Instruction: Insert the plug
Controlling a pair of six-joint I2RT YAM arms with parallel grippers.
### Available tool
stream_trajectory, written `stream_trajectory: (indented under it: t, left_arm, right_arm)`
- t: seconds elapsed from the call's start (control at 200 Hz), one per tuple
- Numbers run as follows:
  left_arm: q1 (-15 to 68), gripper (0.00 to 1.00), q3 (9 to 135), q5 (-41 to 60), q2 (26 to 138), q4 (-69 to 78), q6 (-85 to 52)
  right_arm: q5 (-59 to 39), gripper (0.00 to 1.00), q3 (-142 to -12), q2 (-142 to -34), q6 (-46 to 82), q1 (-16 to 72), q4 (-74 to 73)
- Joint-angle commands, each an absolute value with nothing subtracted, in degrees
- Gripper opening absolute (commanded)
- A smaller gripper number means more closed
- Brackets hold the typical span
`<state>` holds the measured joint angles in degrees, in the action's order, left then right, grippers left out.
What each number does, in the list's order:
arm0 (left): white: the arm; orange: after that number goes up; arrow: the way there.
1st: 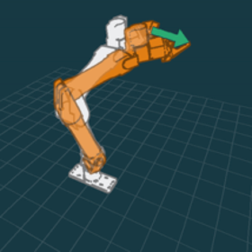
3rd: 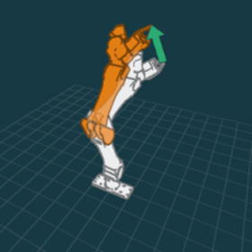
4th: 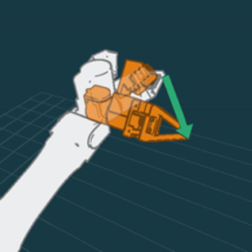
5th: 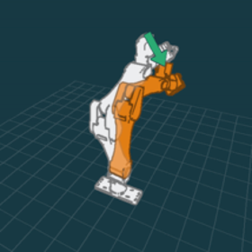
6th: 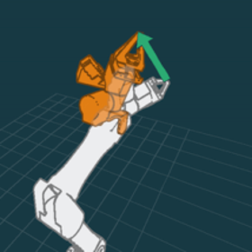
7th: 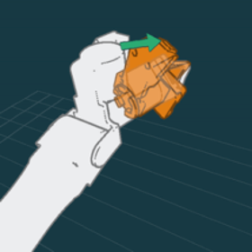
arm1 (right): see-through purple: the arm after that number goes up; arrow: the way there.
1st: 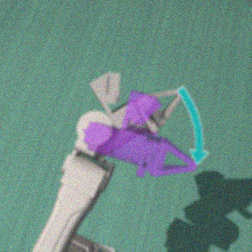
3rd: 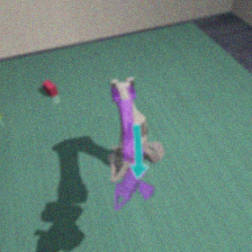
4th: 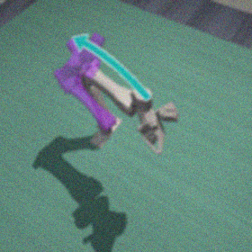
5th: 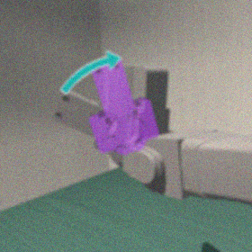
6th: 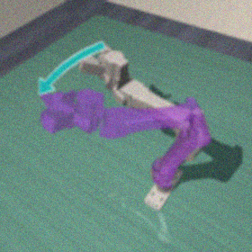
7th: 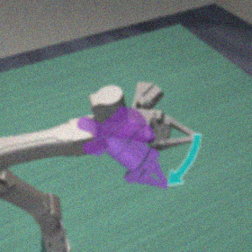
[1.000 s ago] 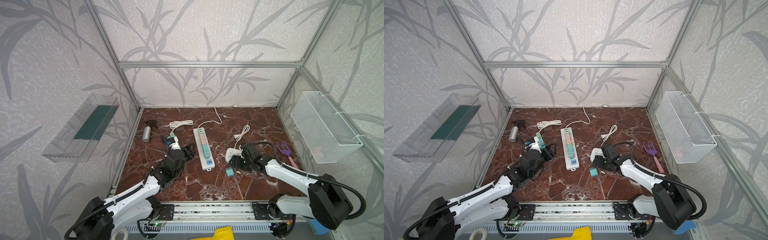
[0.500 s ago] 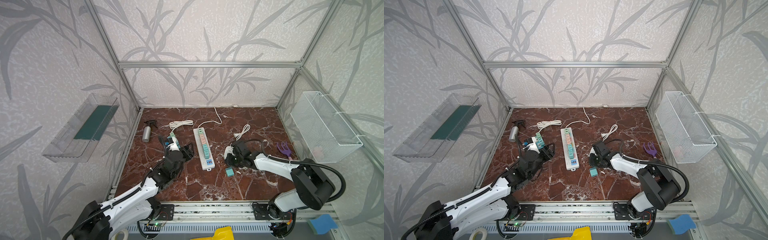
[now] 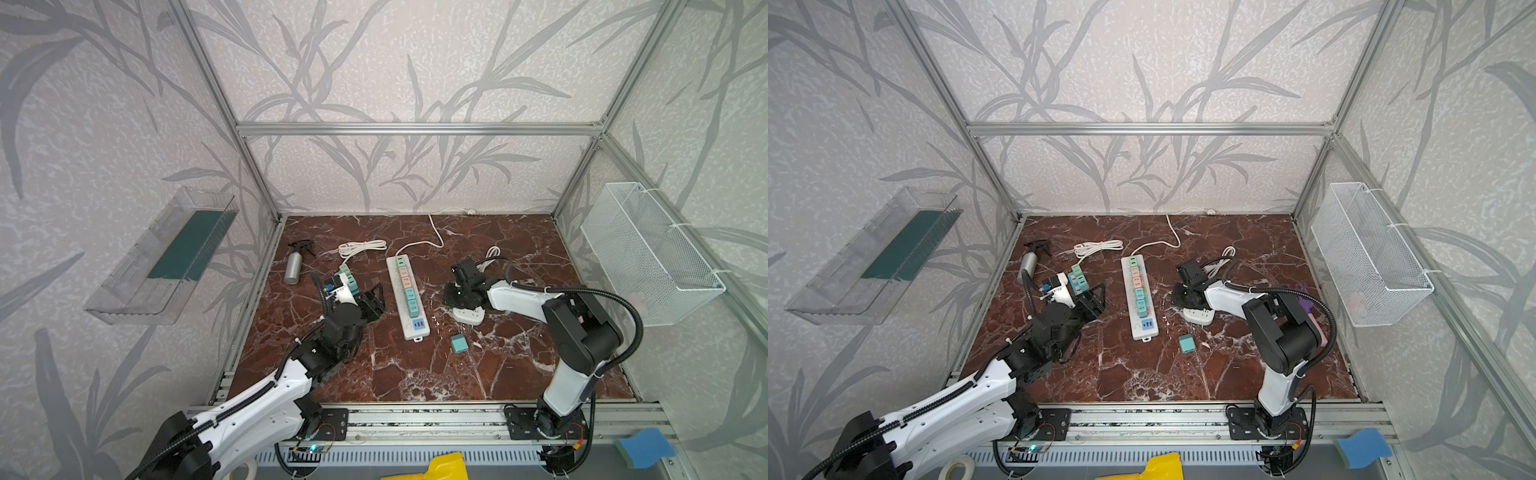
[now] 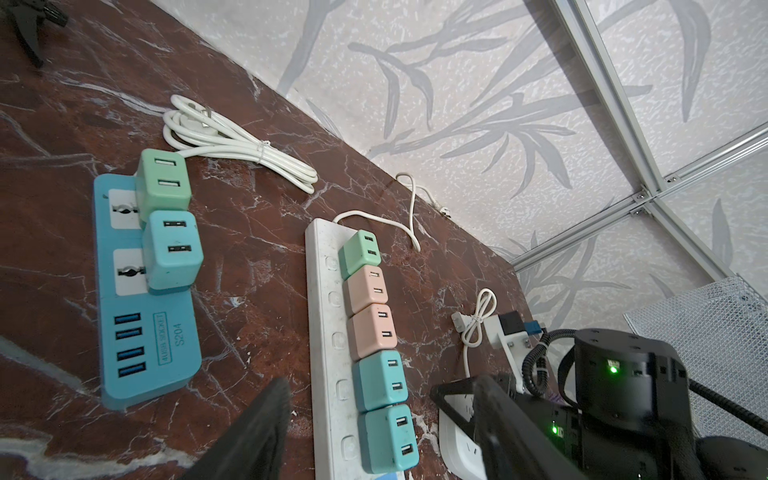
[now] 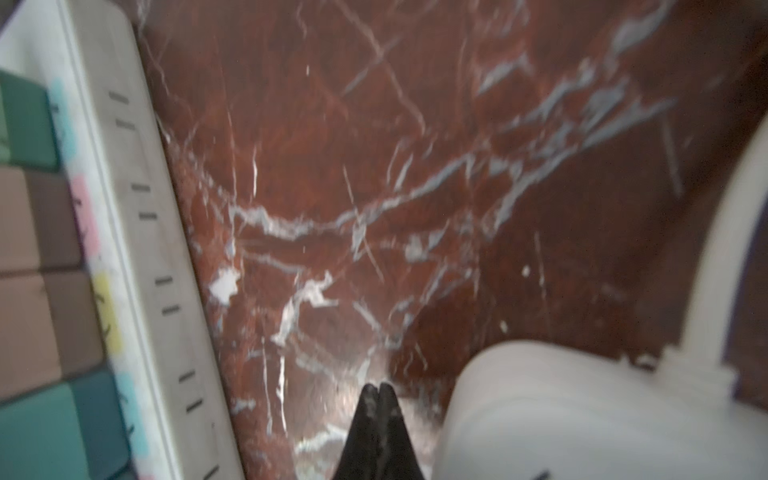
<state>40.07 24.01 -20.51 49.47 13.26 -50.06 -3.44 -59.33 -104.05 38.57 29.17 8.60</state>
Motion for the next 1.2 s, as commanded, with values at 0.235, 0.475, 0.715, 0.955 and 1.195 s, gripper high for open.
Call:
stream_trajectory:
  t: [0.235, 0.475, 0.715, 0.955, 1.195]
  left_arm:
    - [39.8, 0.71, 25.0, -22.5, 49.6, 11.7, -48.1]
    - [39.8, 0.70, 26.3, -22.1, 49.0, 10.4, -47.7]
    - [39.8, 0.70, 27.2, -21.1, 48.4, 8.8, -47.6]
    - [39.7, 0.70, 26.8, -20.5, 47.7, 9.5, -47.5]
    - [39.7, 0.70, 27.3, -17.2, 49.7, 9.8, -48.5]
  right_arm:
    - [-4.9, 0.27, -72.6, -103.5, 24.2, 20.6, 17.9]
    - [-12.4, 0.07, -88.5, -117.7, 21.1, 12.9, 25.7]
    - [-11.5, 0.00, -98.9, -127.2, 24.8, 10.6, 33.5]
    - [-10.5, 0.00, -83.3, -119.5, 27.7, 5.1, 28.2]
    - [-10.9, 0.00, -67.1, -108.5, 28.6, -1.7, 22.5]
